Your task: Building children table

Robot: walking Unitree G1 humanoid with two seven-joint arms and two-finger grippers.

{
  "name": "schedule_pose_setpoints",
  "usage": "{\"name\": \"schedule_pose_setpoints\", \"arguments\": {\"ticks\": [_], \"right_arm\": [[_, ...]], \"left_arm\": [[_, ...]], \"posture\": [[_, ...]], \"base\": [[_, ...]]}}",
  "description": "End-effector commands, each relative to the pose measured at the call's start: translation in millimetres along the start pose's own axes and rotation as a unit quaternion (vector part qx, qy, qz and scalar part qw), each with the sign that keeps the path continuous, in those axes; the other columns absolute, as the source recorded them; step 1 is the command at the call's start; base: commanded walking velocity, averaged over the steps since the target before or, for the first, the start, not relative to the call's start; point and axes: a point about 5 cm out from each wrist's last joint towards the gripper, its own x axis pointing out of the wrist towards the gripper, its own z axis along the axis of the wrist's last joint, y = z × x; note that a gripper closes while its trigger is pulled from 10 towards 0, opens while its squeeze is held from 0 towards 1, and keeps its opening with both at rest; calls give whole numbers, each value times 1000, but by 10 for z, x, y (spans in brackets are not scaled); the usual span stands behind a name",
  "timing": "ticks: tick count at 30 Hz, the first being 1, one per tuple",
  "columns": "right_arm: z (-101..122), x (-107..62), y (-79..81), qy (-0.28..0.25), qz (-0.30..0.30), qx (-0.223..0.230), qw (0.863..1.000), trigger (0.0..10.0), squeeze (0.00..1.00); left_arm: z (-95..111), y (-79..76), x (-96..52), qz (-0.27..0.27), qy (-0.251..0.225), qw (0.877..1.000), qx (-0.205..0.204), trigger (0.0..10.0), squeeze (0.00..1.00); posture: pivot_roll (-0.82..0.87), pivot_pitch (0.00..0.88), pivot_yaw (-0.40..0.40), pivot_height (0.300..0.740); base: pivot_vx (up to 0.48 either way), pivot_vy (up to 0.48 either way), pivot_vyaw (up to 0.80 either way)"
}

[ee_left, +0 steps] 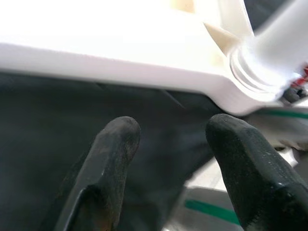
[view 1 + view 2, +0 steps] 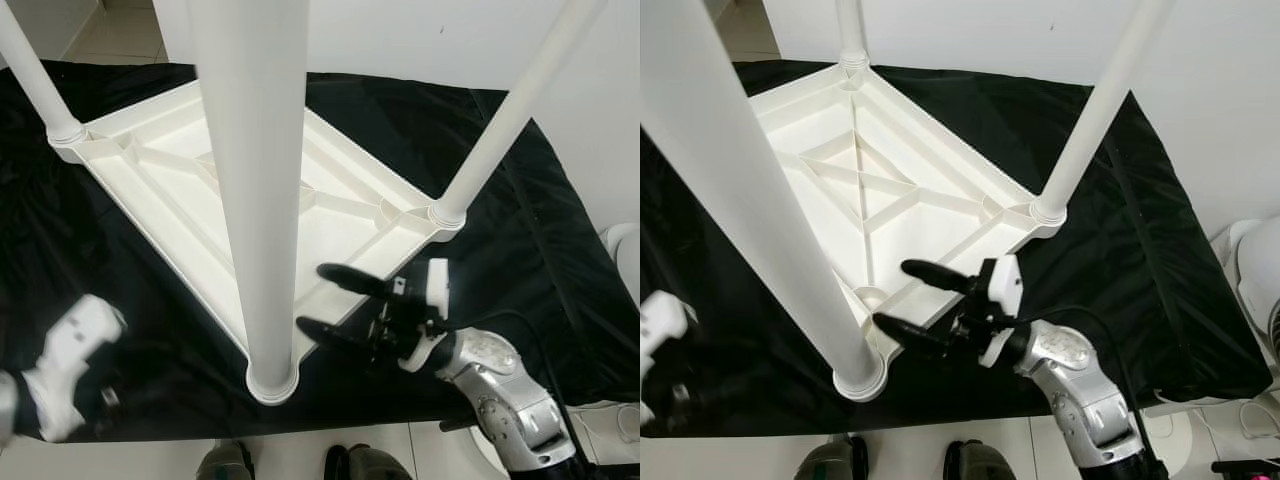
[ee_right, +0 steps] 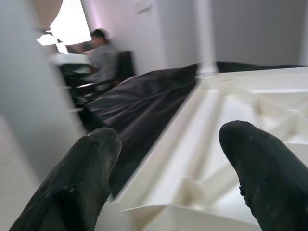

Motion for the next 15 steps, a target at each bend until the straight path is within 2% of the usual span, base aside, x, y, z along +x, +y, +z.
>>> {"name": "schedule_pose_setpoints", "arguments": {"ticks": [1,2,3,5,6,9,12,14,15], "right_arm": [[1,-9,-49,-4,-26,-9,1000,10000,0],[1,-9,-49,-4,-26,-9,1000,10000,0],[0,-14,-92,-7,-54,-12,998,10000,0],[0,-14,-92,-7,-54,-12,998,10000,0],[0,-26,-133,-11,-87,-12,996,10000,0],[2,-129,-197,-17,-185,-24,982,10000,0],[1,-158,-204,-15,-202,-29,979,10000,0],[6,-255,-235,-19,-261,-47,964,10000,0],[6,-255,-235,-19,-261,-47,964,10000,0]], "left_arm": [[4,-54,21,-14,-7,1000,-1,10000,0],[4,-54,21,-14,-7,1000,-1,10000,0],[14,-98,74,-20,-15,1000,-5,10000,0],[14,-98,74,-20,-15,1000,-5,10000,0],[8,-149,131,-28,-23,999,2,10000,0],[50,-205,297,-3,-65,997,33,10000,0],[74,-205,321,5,-76,996,38,10000,0],[131,-187,387,35,-100,993,43,10000,0],[131,-187,387,35,-100,993,43,10000,0]], "posture": [[75,151,-38,740],[75,151,-38,740],[76,152,-36,740],[76,152,-36,740],[73,152,-32,740],[64,159,-21,740],[64,159,-21,740],[58,163,-11,740],[58,163,-11,740]], "base": [[0,0,0],[0,0,0],[0,0,0],[0,0,0],[0,0,0],[0,0,0],[0,0,0],[0,0,0],[0,0,0]]}}
